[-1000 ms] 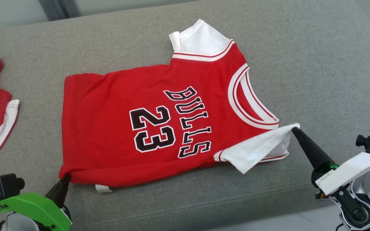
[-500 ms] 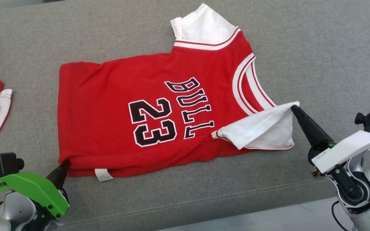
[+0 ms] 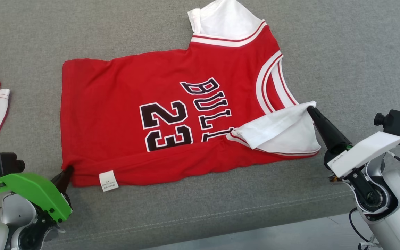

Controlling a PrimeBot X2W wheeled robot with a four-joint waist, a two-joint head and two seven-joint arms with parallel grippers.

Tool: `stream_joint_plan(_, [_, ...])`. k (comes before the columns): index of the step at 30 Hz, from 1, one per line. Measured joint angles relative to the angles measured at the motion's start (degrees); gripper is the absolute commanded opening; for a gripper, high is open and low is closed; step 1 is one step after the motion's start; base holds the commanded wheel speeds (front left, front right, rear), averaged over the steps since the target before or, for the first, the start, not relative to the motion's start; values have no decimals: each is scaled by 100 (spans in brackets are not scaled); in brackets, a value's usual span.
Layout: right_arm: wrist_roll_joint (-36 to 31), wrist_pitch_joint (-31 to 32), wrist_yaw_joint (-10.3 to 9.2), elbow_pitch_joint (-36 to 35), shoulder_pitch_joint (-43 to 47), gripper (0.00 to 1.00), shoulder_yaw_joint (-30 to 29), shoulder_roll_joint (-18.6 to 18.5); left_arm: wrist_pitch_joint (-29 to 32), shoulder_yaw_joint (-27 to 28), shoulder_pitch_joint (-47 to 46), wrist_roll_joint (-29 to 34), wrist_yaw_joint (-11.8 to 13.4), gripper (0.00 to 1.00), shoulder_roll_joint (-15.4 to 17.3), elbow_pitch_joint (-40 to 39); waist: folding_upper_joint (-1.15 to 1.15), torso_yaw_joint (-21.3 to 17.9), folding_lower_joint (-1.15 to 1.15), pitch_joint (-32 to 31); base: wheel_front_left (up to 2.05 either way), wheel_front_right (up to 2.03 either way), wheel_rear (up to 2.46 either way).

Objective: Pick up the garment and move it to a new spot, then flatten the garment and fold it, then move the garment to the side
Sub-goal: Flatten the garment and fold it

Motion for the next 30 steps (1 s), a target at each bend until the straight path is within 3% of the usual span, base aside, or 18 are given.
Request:
stream_joint_plan(16, [-65,-127,55,403,-229,0,25,160,140,-58,-371,57,10,2,0,235,0,-100,0,75,0,0,0])
stream_joint_plan(20, [-69,-156,73,483,-296,0,46,194,188,-70,-417,58,10,8,0,305,0,-116,0,90,0,0,0])
stream_joint_plan(22, [-112,-181,74,544,-333,0,57,205,189,-79,-438,59,11,21,-1,328,0,-118,0,93,0,0,0])
stream_joint_plan(24, [-145,-205,99,610,-349,0,58,214,189,-85,-478,71,11,48,-4,350,0,-119,0,94,0,0,0])
stream_joint_plan(25, [-167,-227,99,653,-352,0,56,223,186,-81,-492,85,11,91,-10,350,0,-119,0,94,0,0,0])
stream_joint_plan(26, [-176,-281,98,697,-355,4,41,242,178,-79,-504,98,11,100,-19,358,0,-118,0,93,0,0,0])
stream_joint_plan(29, [-211,-359,98,802,-394,63,32,287,122,-46,-541,100,56,100,-68,396,0,-116,0,82,0,0,0])
stream_joint_plan(30, [-214,-387,98,833,-405,73,27,301,100,-25,-553,100,56,100,-91,404,0,-114,0,76,0,0,0])
